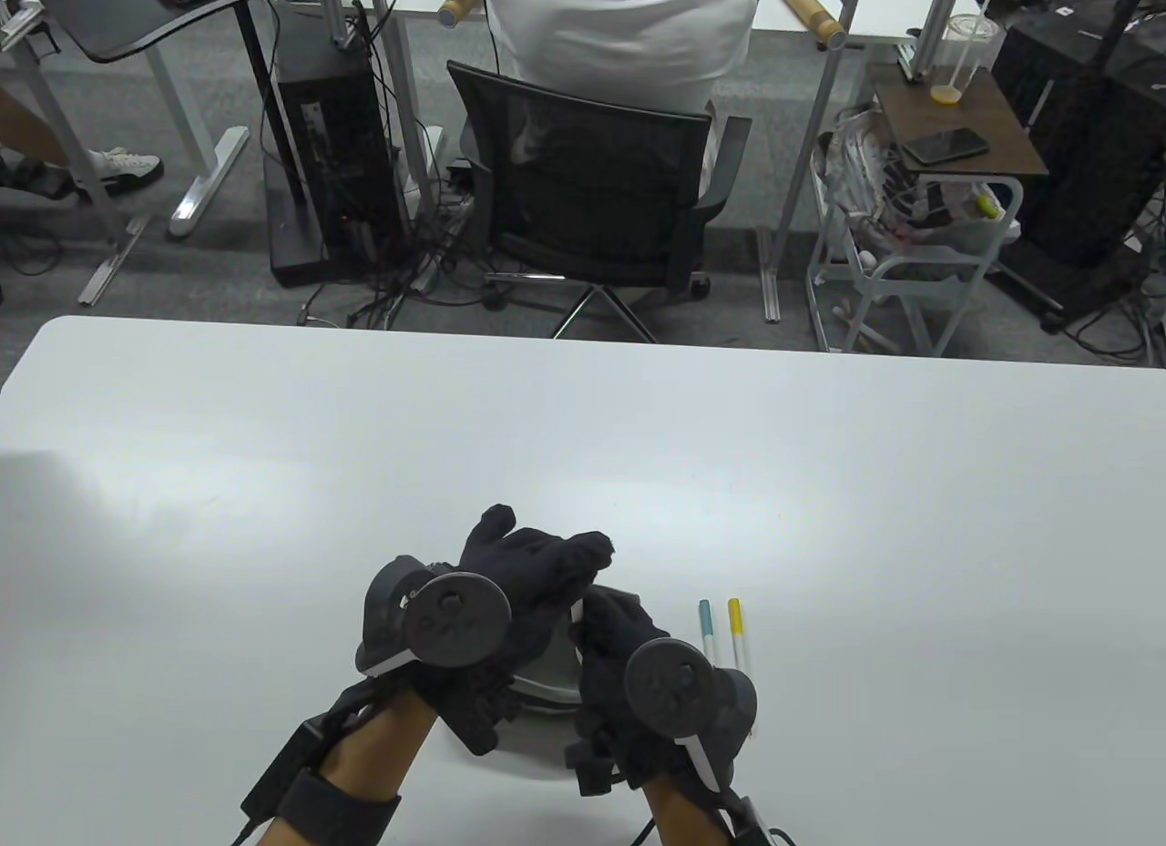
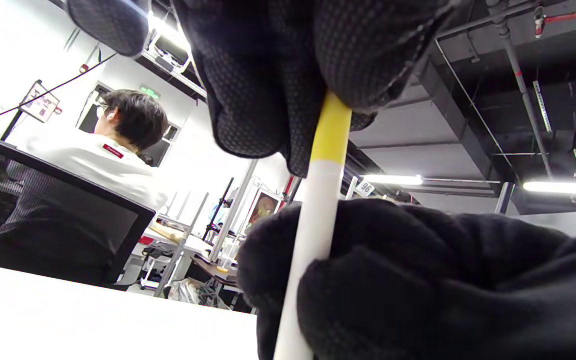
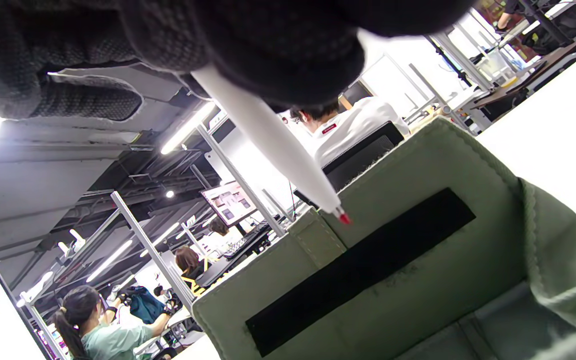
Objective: Twist to extend twist pen refills
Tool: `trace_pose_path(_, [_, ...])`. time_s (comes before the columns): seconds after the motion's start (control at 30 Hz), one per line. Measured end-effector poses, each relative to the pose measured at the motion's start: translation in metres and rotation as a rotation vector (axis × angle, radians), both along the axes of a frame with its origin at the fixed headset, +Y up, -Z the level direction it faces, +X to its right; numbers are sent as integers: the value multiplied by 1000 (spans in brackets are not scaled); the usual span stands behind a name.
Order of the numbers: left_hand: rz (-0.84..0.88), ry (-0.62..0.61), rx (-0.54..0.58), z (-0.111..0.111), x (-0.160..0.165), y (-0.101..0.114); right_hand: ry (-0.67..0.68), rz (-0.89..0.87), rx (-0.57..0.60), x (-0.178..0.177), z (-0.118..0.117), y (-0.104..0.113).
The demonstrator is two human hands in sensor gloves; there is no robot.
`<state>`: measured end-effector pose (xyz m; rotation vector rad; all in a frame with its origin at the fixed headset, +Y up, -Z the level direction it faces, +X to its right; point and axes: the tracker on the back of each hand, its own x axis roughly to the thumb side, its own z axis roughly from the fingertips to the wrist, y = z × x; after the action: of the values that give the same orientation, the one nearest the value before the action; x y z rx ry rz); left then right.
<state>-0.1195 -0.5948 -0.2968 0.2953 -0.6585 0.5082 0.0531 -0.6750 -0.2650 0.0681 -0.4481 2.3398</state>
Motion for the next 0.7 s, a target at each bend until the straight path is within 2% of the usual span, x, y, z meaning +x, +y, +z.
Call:
trace_pose_path(0.1, [-2,51,33,-2,-6,0,-16,-11,-9,1,0,-1])
trace_pose_path(0.2, [-16,169,58,-8,-24,8,-46,35,-7,4,0,-4])
trace_pose_path(0.3, [-158,318,71,-17,-49,13,-69,49,-7,8,0,-5])
trace_pose_path(0.4, [-311,432,27,-30,-80,3,-66,77,-11,11,-3,-6])
trace_pose_path(0.47, [-374,506,-38,-44,-104,-16,-76,75,-13,12,-4,-6])
trace_pose_path(0.57, [-432,568,-142,-59,-123,-44,-68,83,-14,11,-4,-7])
trace_pose_path(0.7, [-626,614,-243,-71,-140,-99,-59,110,-7,9,-3,-8])
